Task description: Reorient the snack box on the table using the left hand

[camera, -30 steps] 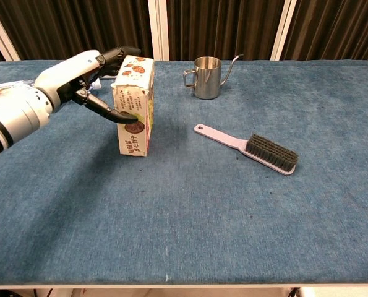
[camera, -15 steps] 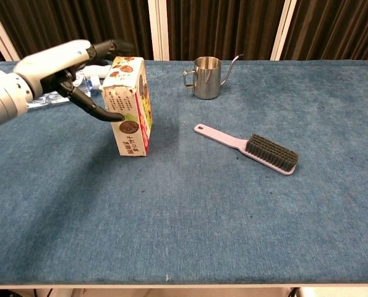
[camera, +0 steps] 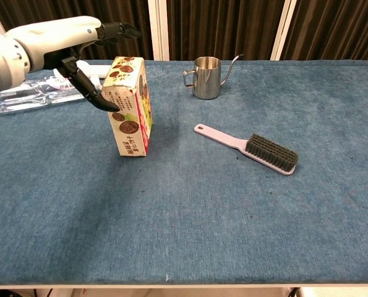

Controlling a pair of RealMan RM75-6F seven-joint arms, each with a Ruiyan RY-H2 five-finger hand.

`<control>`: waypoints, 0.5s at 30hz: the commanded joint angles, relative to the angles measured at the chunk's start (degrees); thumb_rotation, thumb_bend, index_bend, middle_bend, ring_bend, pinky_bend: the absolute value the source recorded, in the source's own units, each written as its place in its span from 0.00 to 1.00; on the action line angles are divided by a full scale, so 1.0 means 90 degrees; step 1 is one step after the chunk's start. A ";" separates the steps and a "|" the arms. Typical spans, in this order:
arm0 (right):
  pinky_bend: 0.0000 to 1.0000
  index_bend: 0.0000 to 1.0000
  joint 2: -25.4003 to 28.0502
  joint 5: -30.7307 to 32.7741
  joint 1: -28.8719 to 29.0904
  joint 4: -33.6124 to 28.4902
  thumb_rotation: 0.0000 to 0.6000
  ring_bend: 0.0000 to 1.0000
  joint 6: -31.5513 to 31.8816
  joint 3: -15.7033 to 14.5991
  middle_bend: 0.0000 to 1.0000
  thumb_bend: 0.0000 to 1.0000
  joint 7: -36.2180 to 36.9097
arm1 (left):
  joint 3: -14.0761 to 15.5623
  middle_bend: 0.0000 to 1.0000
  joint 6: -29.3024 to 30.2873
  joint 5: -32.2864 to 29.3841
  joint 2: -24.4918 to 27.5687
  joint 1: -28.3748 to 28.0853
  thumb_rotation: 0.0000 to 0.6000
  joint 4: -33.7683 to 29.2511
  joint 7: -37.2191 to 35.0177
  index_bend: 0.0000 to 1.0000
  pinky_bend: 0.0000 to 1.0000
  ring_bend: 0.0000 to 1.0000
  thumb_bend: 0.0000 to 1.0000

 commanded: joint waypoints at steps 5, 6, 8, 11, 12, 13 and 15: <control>0.00 0.00 -0.0032 0.0018 -0.0015 0.0082 1.00 0.00 -0.0005 -0.0007 0.04 0.22 0.0087 | -0.0409 0.00 0.0805 -0.2315 -0.0123 -0.1001 1.00 -0.0744 0.1926 0.00 0.02 0.00 0.00; 0.00 0.00 -0.0042 0.0020 -0.0017 0.0105 1.00 0.00 -0.0007 -0.0008 0.04 0.22 0.0110 | -0.0437 0.00 0.0859 -0.2517 -0.0155 -0.1097 1.00 -0.0743 0.2038 0.00 0.02 0.00 0.00; 0.00 0.00 -0.0057 0.0030 -0.0019 0.0144 1.00 0.00 -0.0019 -0.0010 0.04 0.22 0.0146 | -0.0482 0.00 0.0921 -0.2821 -0.0195 -0.1224 1.00 -0.0737 0.2140 0.00 0.02 0.00 0.00; 0.00 0.00 -0.0069 0.0040 -0.0016 0.0182 1.00 0.00 -0.0035 -0.0010 0.04 0.22 0.0177 | -0.0520 0.02 0.0954 -0.3069 -0.0230 -0.1348 1.00 -0.0693 0.2180 0.00 0.02 0.00 0.00; 0.00 0.00 -0.0070 0.0041 -0.0015 0.0191 1.00 0.00 -0.0038 -0.0008 0.04 0.22 0.0185 | -0.0528 0.03 0.0967 -0.3135 -0.0252 -0.1394 1.00 -0.0657 0.2181 0.00 0.02 0.00 0.00; 0.00 0.00 -0.0072 0.0039 -0.0013 0.0196 1.00 0.00 -0.0038 -0.0008 0.04 0.22 0.0191 | -0.0528 0.04 0.0975 -0.3185 -0.0266 -0.1424 1.00 -0.0632 0.2181 0.00 0.03 0.01 0.00; 0.00 0.00 -0.0075 0.0039 -0.0012 0.0206 1.00 0.00 -0.0037 -0.0005 0.04 0.22 0.0199 | -0.0516 0.07 0.0994 -0.3295 -0.0299 -0.1498 1.00 -0.0566 0.2204 0.03 0.05 0.03 0.00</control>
